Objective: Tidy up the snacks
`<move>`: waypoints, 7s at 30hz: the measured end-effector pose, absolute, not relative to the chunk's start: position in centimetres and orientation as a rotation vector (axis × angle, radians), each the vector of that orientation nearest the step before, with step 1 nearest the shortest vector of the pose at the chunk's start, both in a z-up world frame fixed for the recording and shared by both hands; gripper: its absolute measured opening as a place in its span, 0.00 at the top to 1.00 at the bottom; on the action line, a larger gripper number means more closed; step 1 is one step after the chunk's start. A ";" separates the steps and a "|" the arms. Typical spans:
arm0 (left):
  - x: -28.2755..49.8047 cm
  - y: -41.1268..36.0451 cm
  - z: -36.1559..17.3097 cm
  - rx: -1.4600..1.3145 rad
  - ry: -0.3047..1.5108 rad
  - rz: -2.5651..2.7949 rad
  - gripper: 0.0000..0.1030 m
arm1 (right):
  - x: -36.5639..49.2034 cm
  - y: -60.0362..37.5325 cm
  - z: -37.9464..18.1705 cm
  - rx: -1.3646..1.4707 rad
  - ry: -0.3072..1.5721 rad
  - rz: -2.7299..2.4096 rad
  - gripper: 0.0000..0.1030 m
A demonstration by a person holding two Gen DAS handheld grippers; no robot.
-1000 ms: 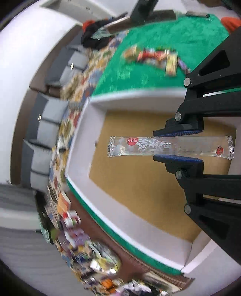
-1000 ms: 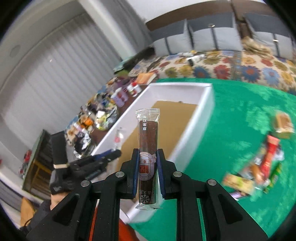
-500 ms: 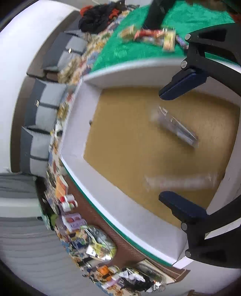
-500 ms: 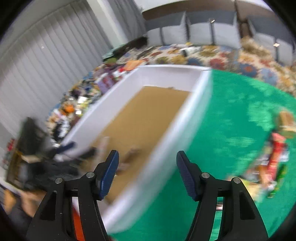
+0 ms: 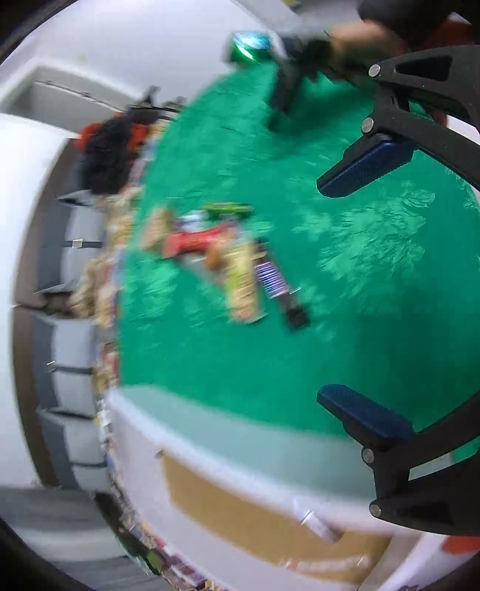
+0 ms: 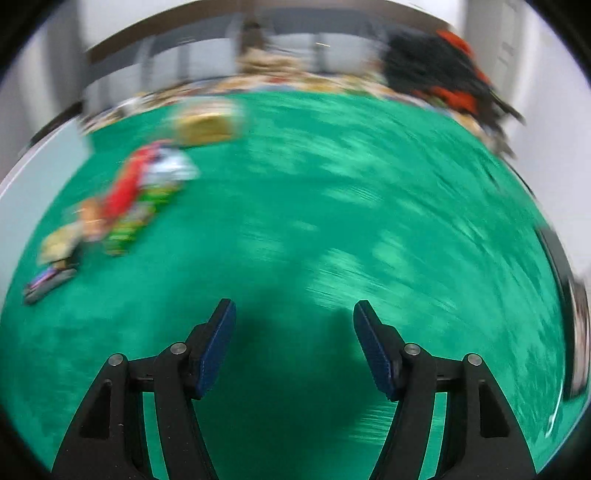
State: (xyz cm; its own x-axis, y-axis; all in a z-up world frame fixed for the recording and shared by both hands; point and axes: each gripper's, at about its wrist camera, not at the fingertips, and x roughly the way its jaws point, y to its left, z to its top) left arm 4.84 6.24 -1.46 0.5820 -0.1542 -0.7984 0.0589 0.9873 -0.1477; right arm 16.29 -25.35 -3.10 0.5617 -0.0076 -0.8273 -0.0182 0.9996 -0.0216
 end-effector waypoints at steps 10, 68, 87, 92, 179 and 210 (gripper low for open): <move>8.8 3.3 -8.6 -0.049 1.038 0.008 0.03 | 17.6 -30.4 -3.9 0.029 0.952 -0.087 0.19; 8.8 4.2 -9.9 -0.030 0.922 0.018 0.00 | 17.2 -29.5 -4.1 0.008 0.963 -0.078 0.11; 8.7 4.2 -9.9 -0.030 0.922 0.018 0.00 | 17.3 -29.5 -4.1 0.009 0.963 -0.077 0.11; 8.7 4.2 -9.9 -0.030 0.922 0.018 0.00 | 17.3 -29.6 -4.1 0.009 0.963 -0.077 0.11; 10.4 2.9 -8.2 -0.067 1.075 -0.214 0.47 | 17.3 -29.6 -4.1 0.014 0.963 -0.071 0.11; 8.7 1.5 -10.0 0.063 0.971 -0.143 0.00 | 17.4 -29.7 -4.1 0.015 0.963 -0.068 0.11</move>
